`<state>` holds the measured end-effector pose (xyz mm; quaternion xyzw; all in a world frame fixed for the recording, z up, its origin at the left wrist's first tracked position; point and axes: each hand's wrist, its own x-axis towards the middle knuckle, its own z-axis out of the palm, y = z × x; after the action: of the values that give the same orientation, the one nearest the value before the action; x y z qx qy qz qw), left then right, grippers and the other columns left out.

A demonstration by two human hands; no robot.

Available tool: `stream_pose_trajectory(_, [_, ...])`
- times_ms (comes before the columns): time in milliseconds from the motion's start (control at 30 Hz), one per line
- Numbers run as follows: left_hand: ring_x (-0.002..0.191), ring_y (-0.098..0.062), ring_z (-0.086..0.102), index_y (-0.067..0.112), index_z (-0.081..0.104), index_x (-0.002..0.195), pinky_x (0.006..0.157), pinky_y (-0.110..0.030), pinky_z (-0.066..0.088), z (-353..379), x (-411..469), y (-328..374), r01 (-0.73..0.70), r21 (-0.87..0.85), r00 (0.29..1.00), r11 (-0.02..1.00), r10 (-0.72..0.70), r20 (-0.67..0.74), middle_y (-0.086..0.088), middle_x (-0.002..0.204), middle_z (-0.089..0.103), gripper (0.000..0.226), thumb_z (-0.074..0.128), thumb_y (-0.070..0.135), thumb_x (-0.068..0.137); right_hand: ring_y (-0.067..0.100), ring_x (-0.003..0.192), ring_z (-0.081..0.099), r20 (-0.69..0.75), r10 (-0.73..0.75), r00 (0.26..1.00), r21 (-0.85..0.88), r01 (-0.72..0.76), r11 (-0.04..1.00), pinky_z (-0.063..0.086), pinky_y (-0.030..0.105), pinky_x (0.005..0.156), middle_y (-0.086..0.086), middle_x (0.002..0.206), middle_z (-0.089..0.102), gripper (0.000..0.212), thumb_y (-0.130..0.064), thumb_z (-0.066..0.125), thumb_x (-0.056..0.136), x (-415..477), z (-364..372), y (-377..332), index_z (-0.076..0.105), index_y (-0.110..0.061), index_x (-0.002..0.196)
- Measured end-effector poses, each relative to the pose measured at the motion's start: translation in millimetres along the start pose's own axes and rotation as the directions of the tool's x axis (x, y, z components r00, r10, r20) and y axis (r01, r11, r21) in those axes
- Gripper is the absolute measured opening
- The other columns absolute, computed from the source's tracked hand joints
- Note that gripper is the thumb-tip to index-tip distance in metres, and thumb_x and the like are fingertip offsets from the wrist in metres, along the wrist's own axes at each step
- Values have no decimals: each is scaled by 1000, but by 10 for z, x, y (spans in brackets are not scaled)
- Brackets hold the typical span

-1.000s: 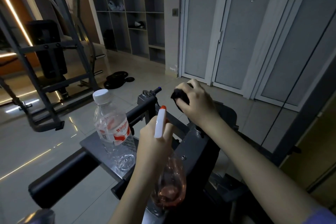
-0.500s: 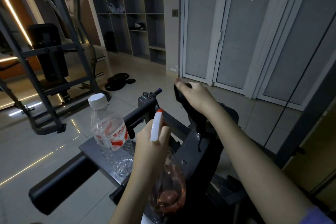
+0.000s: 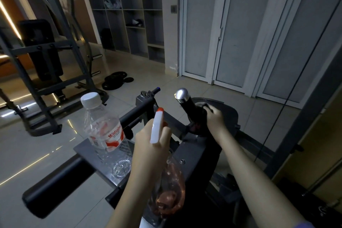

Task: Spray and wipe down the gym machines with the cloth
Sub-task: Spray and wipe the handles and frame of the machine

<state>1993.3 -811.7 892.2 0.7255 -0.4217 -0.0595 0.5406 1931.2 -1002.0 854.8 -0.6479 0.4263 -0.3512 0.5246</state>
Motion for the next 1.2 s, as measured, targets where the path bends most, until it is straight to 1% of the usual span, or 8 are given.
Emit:
stream_pose_trajectory(133, [71, -38, 50, 10, 44, 78, 62, -57, 44, -1, 23, 24, 8, -27, 1000, 1000, -8, -7, -21, 78, 53, 14, 38, 22, 77, 26, 128, 44, -65, 135, 989, 104, -128, 986, 34, 26, 94, 9, 140, 47, 42, -26, 38, 101, -74, -42, 280, 44, -10, 139])
stream_pose_trajectory(267, [73, -37, 51, 9, 42, 79, 63, -57, 44, 0, 42, 14, 15, -41, 1000, 999, -15, -4, -24, 80, 52, 13, 38, 22, 77, 22, 112, 55, -111, -39, 993, 134, 54, 990, 40, 19, 77, 5, 123, 60, 36, -34, 39, 100, -58, 112, 8, 60, -14, 121])
stream_pose_trajectory(500, [74, -37, 52, 10, 40, 79, 65, -57, 45, -2, 60, -12, 9, -18, 1000, 1000, -9, -6, -25, 81, 52, 11, 38, 21, 77, 14, 83, 48, -157, -396, 905, -296, 340, 893, 29, 8, 61, 2, 89, 53, 33, -16, 37, 101, -60, 142, 188, 62, 2, 88])
stream_pose_trajectory(667, [74, -37, 51, 10, 40, 80, 65, -57, 45, -8, 21, -9, 8, -19, 1000, 1000, -8, 4, -23, 80, 51, 12, 37, 22, 78, 27, 81, 55, 14, -307, 952, -508, 271, 817, 30, 29, 63, 6, 79, 54, 34, -21, 41, 98, 195, -86, 360, 60, -3, 77])
stream_pose_trajectory(833, [71, -38, 50, 8, 42, 80, 60, -56, 43, 2, 35, 1, 0, -21, 1000, 1000, -1, -15, -24, 80, 52, 13, 37, 20, 78, 19, 88, 59, -38, -129, 991, -93, 125, 988, 45, 33, 80, 5, 90, 63, 36, -31, 36, 101, 181, 38, 319, 62, -8, 97])
stream_pose_trajectory(933, [70, -38, 50, 8, 43, 80, 60, -55, 43, 11, 43, 18, 6, -27, 1000, 1000, -6, -13, -24, 80, 51, 13, 38, 20, 78, 20, 84, 56, -2, -58, 998, -161, 57, 985, 40, 31, 75, 3, 83, 56, 34, -36, 31, 102, -16, 88, 530, 54, -16, 86])
stream_pose_trajectory(1033, [69, -39, 49, 8, 43, 80, 60, -55, 43, 16, 34, 12, 3, -23, 1000, 1000, -3, -6, -25, 79, 51, 13, 38, 21, 78, 25, 110, 53, 15, -169, 985, -269, 167, 948, 44, 41, 94, 9, 115, 56, 33, -33, 36, 101, -146, -23, 763, 59, -11, 113])
stream_pose_trajectory(1200, [67, -36, 49, 15, 45, 78, 59, -54, 44, 28, 15, 1, 9, -38, 1000, 999, -9, -1, -18, 76, 54, 14, 38, 27, 79, 18, 112, 51, 41, -304, 952, -411, 293, 863, 40, 27, 88, 0, 116, 55, 30, -24, 44, 99, -110, -166, 569, 57, -18, 125])
